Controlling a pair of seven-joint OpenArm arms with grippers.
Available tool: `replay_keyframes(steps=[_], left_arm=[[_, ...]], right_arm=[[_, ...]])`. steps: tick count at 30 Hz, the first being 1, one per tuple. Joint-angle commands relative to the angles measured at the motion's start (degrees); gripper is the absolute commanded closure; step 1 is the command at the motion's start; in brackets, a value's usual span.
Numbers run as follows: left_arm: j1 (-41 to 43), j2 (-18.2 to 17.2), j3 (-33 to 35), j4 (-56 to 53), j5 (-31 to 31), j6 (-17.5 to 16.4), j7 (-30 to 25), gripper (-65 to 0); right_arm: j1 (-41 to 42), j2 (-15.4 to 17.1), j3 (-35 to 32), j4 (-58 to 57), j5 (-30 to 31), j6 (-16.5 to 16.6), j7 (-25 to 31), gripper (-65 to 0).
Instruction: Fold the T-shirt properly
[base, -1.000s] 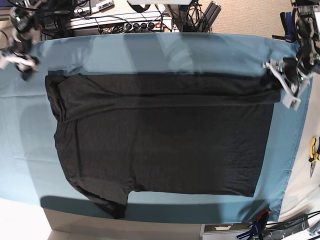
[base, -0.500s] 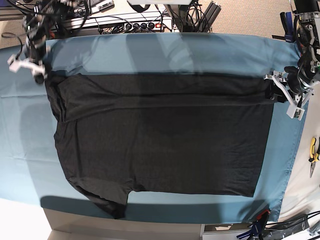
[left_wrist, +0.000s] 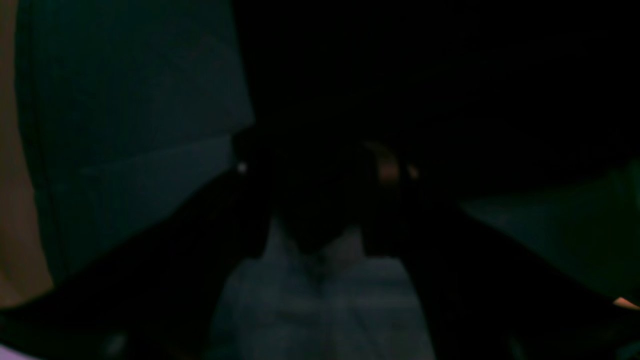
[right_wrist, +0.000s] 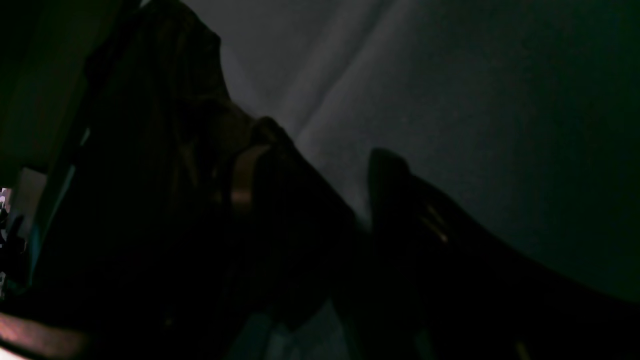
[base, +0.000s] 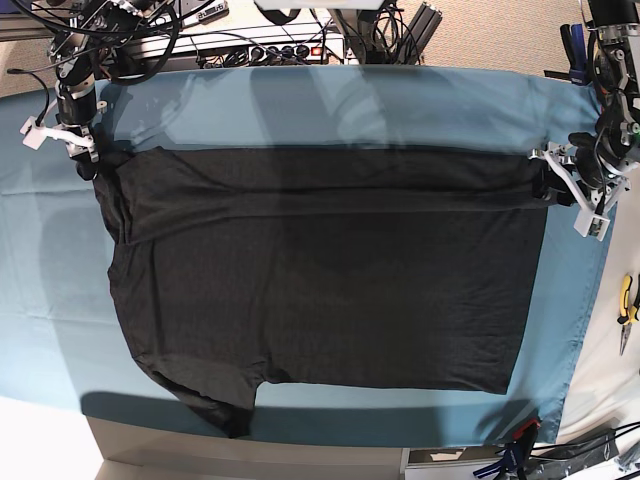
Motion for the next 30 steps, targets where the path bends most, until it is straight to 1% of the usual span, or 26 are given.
replay_keyframes(steps=[1, 6, 12, 18, 19, 21, 23, 24, 26, 30], left_arm=[[-0.6, -1.2, -0.5, 0.9, -0.6, 0.2, -1.2, -27.0], [-0.6, -1.2, -0.5, 0.9, -0.6, 0.2, -1.5, -27.0], [-0.6, -1.2, -0.5, 0.9, -0.5, 0.2, -1.6, -27.0], [-0.6, -1.2, -0.5, 0.9, -0.6, 0.2, -1.6, -27.0], [-0.6, -1.2, -0.5, 0.9, -0.6, 0.2, -1.6, -27.0], [-0.6, -1.2, -0.5, 0.9, -0.6, 0.2, -1.6, -27.0], [-0.6, -1.1, -0.5, 0.9, -0.6, 0.2, -1.6, -27.0], [-0.6, -1.0, -0.5, 0.9, -0.6, 0.3, -1.6, -27.0], [-0.6, -0.9, -0.5, 0.9, -0.6, 1.7, -1.7, -27.0], [-0.1, -0.8, -0.5, 0.5, -0.5, 5.8, -3.7, -27.0]], right_arm=[[-0.7, 0.3, 0.0, 0.3, -0.9, -0.8, -2.3, -30.0], [-1.1, 0.2, -2.3, 0.3, -0.2, 0.2, -2.4, -30.0], [-0.9, 0.1, -6.5, 0.3, -0.6, 0.3, -1.7, -30.0], [-0.9, 0.2, -6.6, 0.3, -1.3, 0.3, -1.4, -29.8], [-0.9, 0.2, -6.6, 0.3, -1.3, 0.3, -1.4, -27.8], [-0.9, 0.2, -6.6, 0.3, -1.3, 0.3, -1.4, -19.7], [-0.9, 0.2, -6.6, 0.3, -1.3, 0.6, -1.4, -5.6], [-0.9, 0.2, -6.6, 0.3, -1.3, 0.9, -1.4, 0.0], [-0.9, 0.2, -6.6, 0.3, -1.6, 1.3, -1.4, 0.0], [-0.9, 0.2, -6.6, 0.3, -1.7, 1.3, -1.3, 0.0]])
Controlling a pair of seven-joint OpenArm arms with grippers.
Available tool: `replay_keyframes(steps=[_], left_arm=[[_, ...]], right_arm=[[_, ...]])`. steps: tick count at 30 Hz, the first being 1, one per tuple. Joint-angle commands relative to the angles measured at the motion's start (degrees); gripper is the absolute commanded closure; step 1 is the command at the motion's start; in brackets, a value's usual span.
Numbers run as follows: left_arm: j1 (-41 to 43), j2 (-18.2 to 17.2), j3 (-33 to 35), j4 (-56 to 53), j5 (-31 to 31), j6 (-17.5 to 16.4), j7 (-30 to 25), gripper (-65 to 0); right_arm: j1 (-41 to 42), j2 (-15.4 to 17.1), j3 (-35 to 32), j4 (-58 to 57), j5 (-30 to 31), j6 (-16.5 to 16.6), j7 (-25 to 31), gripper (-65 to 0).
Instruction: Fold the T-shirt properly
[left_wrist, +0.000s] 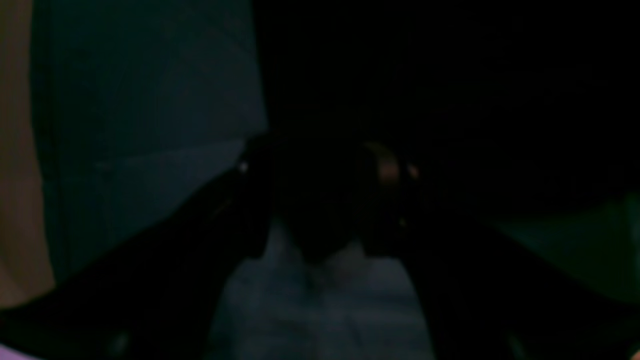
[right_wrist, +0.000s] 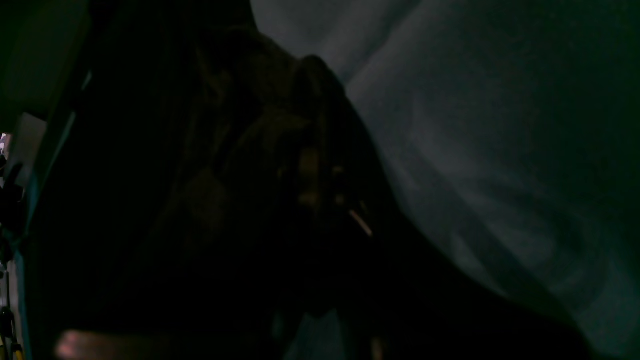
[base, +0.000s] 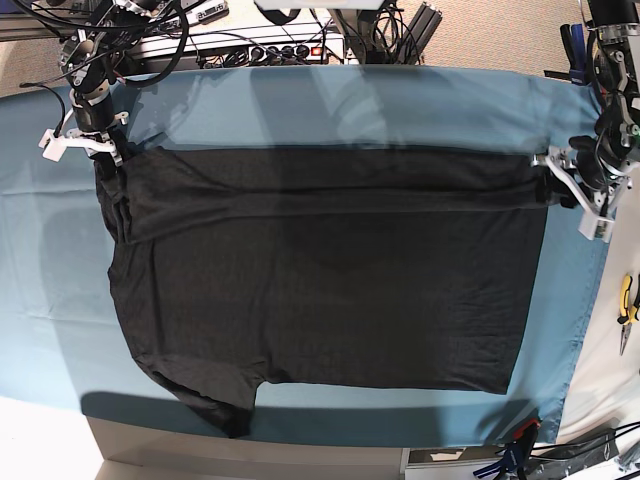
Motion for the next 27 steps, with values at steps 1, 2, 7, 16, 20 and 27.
replay_keyframes(steps=[1, 2, 7, 16, 20, 27], left_arm=[[-0.3, -0.9, -0.5, 0.3, -0.6, 0.5, -1.2, -27.0], [-0.3, -0.7, -0.5, -0.1, -0.6, 0.9, -1.2, -27.0], [-0.5, 1.5, -0.5, -3.8, -0.6, 1.7, -1.4, -27.1], [-0.3, 3.0, -8.5, -7.2, -2.1, 3.1, -0.9, -29.7], [0.9, 1.8, -13.4, -9.2, -5.4, 2.9, 0.3, -29.7], [1.5, 2.3, -14.1, -16.3, -13.5, -1.3, 2.6, -29.7]], right_arm=[[-0.1, 0.2, -0.1, 0.3, -1.0, 0.0, -1.4, 0.0], [-0.1, 0.2, -0.1, 0.3, -1.0, 0.0, -1.4, 0.0], [-0.1, 0.2, -0.1, 0.3, -1.0, 0.0, -1.4, 0.0], [-0.3, 0.2, -0.1, 0.3, -1.0, 0.0, -1.5, 0.0], [-0.3, 0.2, -0.2, 0.3, -1.0, 0.0, -1.4, 0.0], [-0.3, 0.2, -0.2, 0.3, -1.0, 0.0, -1.5, 0.0]])
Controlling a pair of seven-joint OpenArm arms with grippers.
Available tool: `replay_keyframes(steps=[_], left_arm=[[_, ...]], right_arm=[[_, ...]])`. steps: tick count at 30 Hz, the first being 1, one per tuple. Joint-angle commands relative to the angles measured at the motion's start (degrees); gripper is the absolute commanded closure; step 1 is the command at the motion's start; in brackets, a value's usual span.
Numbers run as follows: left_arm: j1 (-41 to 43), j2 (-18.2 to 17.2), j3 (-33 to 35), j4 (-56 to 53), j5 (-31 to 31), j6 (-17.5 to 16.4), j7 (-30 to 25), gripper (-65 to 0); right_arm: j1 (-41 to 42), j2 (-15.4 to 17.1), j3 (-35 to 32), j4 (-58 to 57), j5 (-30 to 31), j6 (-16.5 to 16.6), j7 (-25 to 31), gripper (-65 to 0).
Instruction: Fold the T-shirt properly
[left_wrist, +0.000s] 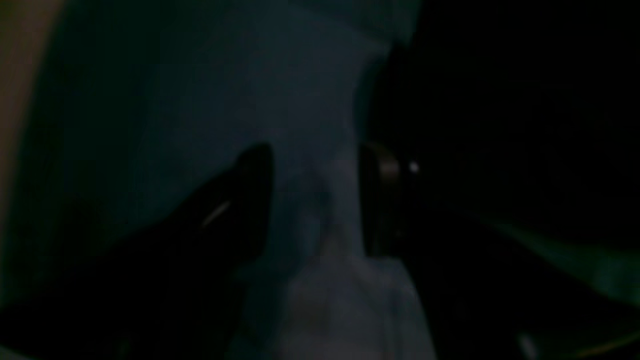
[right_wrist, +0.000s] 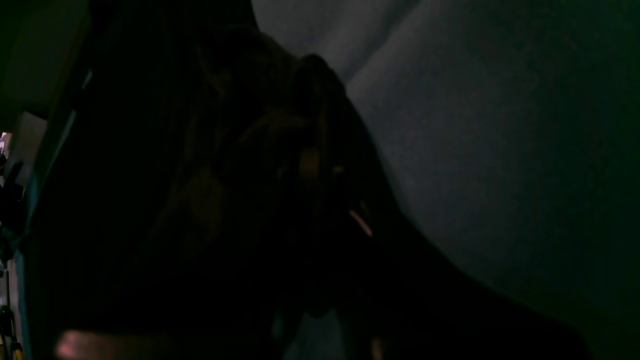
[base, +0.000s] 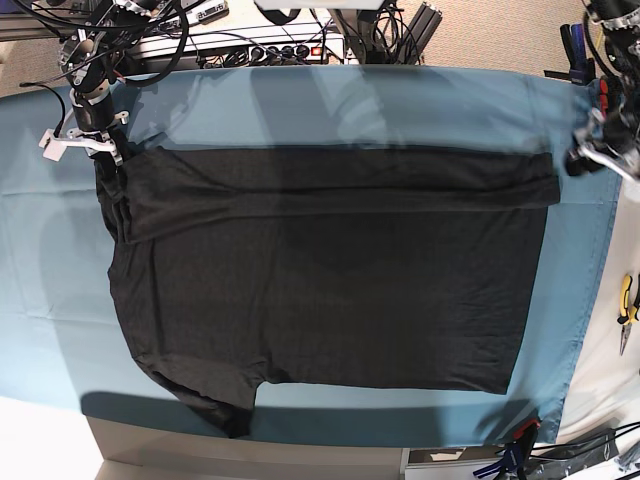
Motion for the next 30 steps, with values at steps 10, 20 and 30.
replay_keyframes(steps=[10, 20, 30], left_arm=[[-1.4, -0.9, -0.3, -6.8, -7.0, -3.6, 2.1, -29.7], [-1.3, -0.9, -0.2, -6.8, -9.7, -4.7, 4.2, -29.7], [-1.2, -0.9, 0.5, -6.8, -11.9, -6.4, 5.7, -29.7]], right_arm=[[-0.2, 0.2, -0.1, 0.3, -1.0, 0.0, -1.5, 0.0], [-0.2, 0.2, -0.2, 0.3, -1.0, 0.0, -1.5, 0.0], [-0.2, 0.2, -0.2, 0.3, -1.0, 0.0, -1.5, 0.0]])
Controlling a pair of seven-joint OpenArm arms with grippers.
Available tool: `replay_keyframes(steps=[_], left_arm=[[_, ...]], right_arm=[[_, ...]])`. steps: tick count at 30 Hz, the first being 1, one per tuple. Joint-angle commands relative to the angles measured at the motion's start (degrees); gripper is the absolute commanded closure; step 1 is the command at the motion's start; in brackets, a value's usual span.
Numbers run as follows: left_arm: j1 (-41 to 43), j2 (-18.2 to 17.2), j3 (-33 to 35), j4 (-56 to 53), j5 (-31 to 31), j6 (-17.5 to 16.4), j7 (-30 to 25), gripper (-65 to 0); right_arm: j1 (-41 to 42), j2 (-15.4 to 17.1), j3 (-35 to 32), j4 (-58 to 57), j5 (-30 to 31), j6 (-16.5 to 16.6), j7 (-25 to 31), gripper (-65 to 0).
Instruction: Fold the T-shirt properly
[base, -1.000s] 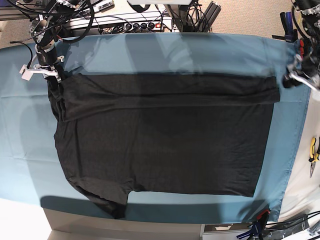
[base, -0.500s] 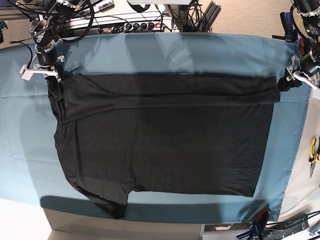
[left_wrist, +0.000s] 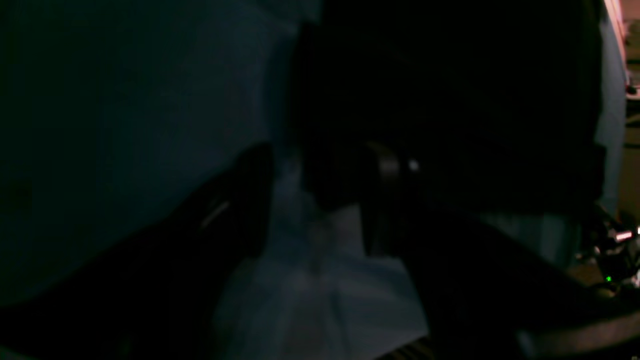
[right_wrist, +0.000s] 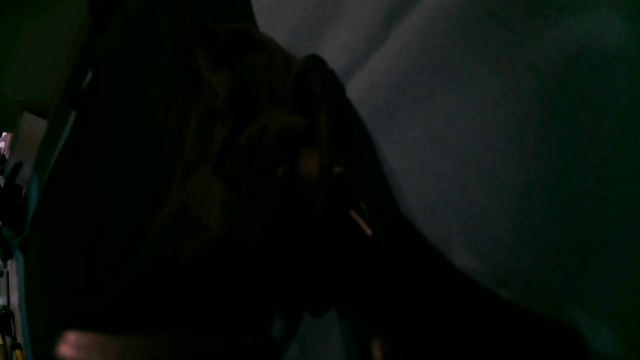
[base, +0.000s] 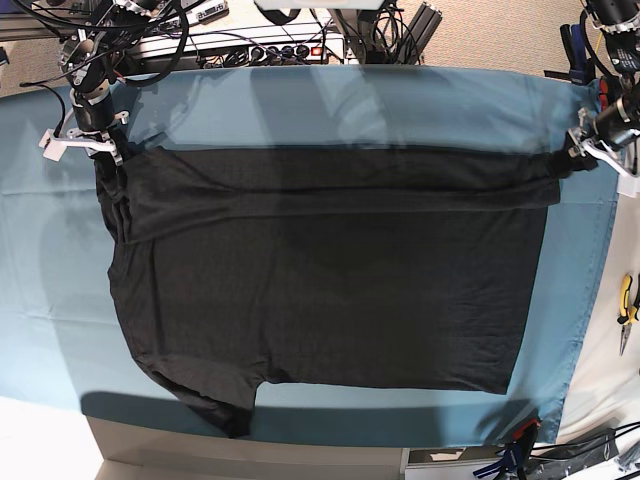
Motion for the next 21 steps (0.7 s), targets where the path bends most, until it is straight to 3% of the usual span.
replay_keyframes(steps=[1, 14, 16, 19, 21], left_arm=[[0.2, -0.7, 0.5, 0.3, 0.6, 0.2, 1.5, -29.7], [-0.5, 1.2, 4.5, 0.3, -1.0, -2.3, 1.7, -27.8], [-0.7, 1.1, 4.5, 0.3, -1.1, -2.8, 1.6, -22.7], [-0.8, 1.1, 4.5, 0.3, -1.0, -3.1, 1.1, -8.7], [-0.7, 1.1, 4.5, 0.3, -0.8, -3.1, 0.5, 0.0]], right_arm=[[-0.1, 0.2, -0.2, 0.3, -1.0, 0.0, -1.5, 0.0], [-0.1, 0.2, -0.2, 0.3, -1.0, 0.0, -1.4, 0.0], [-0.1, 0.2, -0.1, 0.3, -1.0, 1.4, -1.4, 0.0], [-0.1, 0.2, -0.2, 0.3, -1.0, 5.9, -1.4, 0.0], [-0.1, 0.2, -0.2, 0.3, -1.0, 6.4, -1.4, 0.0]])
